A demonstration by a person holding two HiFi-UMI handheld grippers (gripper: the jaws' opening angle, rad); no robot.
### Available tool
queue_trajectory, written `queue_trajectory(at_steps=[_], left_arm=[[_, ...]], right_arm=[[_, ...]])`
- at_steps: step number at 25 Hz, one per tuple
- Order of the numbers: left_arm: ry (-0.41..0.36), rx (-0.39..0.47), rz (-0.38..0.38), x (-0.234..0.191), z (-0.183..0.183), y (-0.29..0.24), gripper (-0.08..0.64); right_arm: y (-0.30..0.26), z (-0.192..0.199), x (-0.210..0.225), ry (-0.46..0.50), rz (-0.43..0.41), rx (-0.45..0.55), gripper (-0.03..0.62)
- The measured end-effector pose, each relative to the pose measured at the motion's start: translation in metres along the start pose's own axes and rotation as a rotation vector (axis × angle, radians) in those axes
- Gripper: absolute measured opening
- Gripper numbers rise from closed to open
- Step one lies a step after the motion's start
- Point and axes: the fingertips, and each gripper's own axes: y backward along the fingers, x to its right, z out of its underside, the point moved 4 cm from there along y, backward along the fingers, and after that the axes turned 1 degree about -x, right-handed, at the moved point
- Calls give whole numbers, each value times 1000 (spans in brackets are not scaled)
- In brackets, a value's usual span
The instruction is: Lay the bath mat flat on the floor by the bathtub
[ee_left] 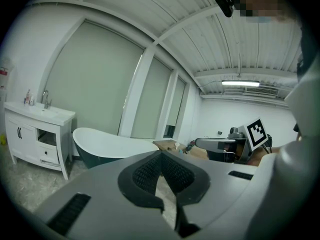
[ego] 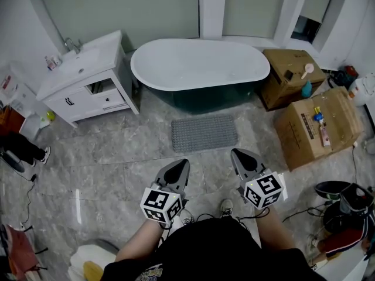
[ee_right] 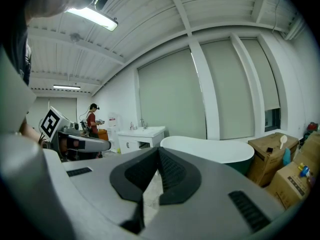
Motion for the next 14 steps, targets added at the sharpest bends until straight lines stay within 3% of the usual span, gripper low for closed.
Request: queue_trajectory(at_steps=[14], left_arm=[[-6,-9,-14,-6,1,-2,17]], right_arm=[[-9,5,-1,4,-25,-13,17]])
